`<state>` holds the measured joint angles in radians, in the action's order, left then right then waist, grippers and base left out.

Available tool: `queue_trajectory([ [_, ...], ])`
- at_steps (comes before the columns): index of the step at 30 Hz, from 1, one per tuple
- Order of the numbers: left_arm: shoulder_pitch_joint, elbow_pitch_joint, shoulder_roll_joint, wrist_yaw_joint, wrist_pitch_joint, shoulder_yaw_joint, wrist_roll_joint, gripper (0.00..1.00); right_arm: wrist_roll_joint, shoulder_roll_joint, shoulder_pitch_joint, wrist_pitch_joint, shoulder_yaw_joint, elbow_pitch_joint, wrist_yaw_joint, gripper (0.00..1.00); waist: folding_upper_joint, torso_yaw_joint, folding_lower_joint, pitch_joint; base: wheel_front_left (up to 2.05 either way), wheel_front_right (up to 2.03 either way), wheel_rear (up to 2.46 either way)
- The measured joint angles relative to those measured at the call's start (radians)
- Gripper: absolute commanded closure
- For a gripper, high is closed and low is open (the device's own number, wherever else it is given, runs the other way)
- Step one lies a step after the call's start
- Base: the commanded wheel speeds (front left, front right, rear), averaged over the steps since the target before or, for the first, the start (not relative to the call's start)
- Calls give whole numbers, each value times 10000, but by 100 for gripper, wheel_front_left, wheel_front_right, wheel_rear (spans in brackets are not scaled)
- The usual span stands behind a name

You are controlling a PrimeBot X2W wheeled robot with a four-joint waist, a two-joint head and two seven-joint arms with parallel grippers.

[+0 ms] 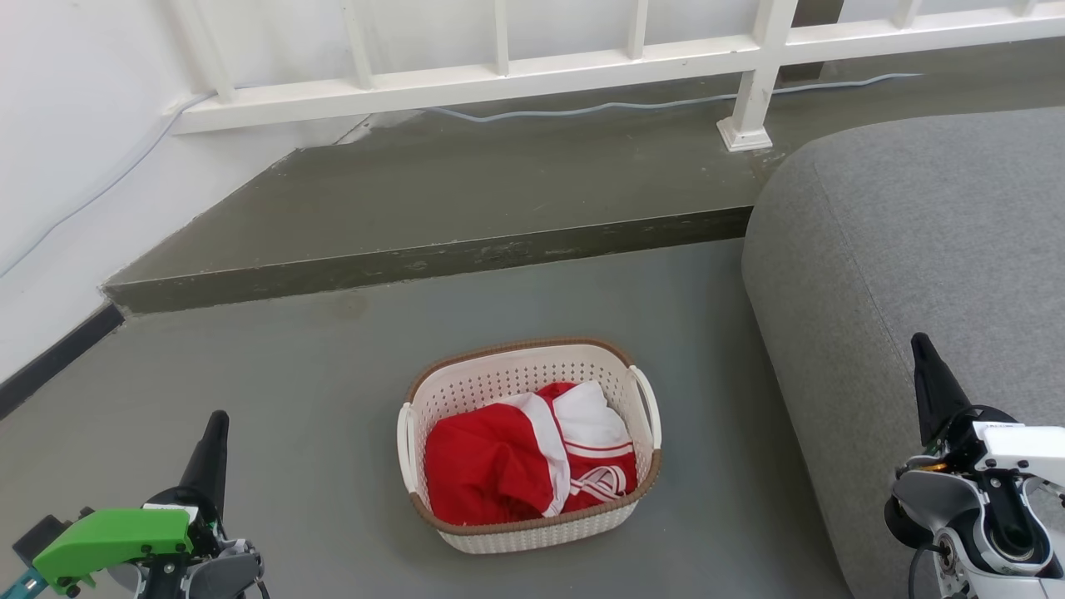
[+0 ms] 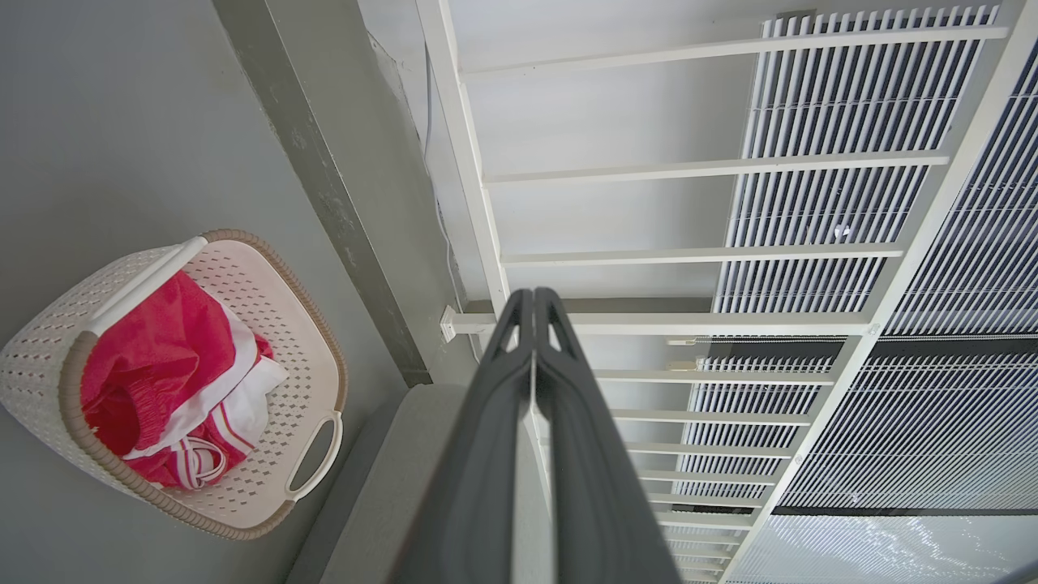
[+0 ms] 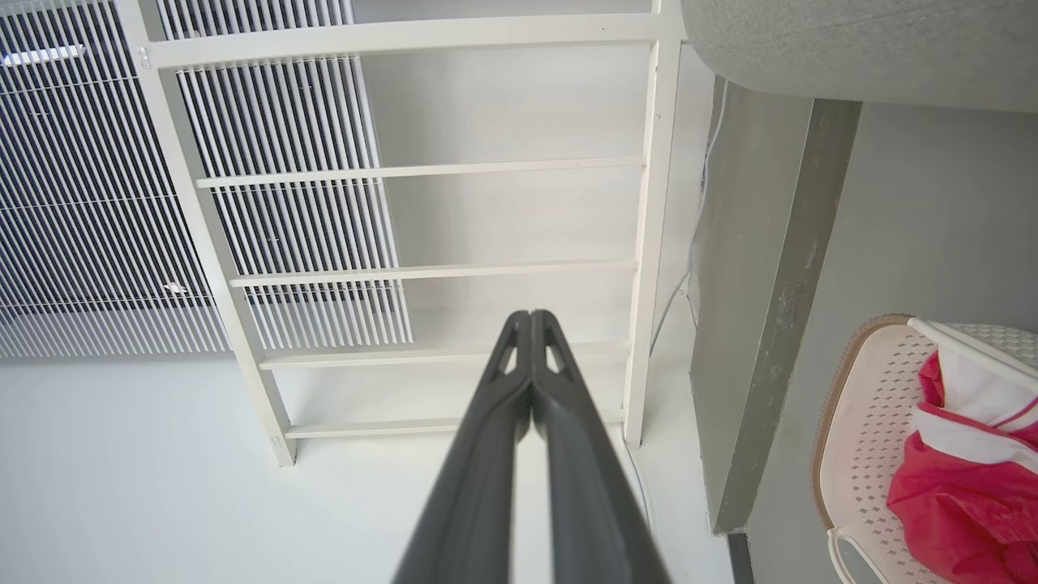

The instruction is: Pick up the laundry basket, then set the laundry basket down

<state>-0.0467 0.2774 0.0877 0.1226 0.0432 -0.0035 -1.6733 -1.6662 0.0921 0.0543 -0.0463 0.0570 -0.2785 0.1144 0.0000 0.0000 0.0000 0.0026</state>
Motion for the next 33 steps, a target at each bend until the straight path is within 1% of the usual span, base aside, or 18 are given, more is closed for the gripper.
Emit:
queue_trajectory([
  [22, -61, 12, -4, 2, 17, 17, 0, 100, 0, -10, 2, -29, 17, -19, 4, 100, 0, 0, 0, -1, 0, 0, 0],
  [26, -64, 13, -6, 2, 44, 19, 0, 100, 0, -13, 3, -29, 21, -21, 75, 100, 0, 0, 0, -1, 0, 0, 0],
  [33, -70, 13, -8, 2, 44, 25, 2, 100, 2, -25, 4, -31, 33, -19, 75, 100, 0, 0, 0, -1, 0, 0, 0],
])
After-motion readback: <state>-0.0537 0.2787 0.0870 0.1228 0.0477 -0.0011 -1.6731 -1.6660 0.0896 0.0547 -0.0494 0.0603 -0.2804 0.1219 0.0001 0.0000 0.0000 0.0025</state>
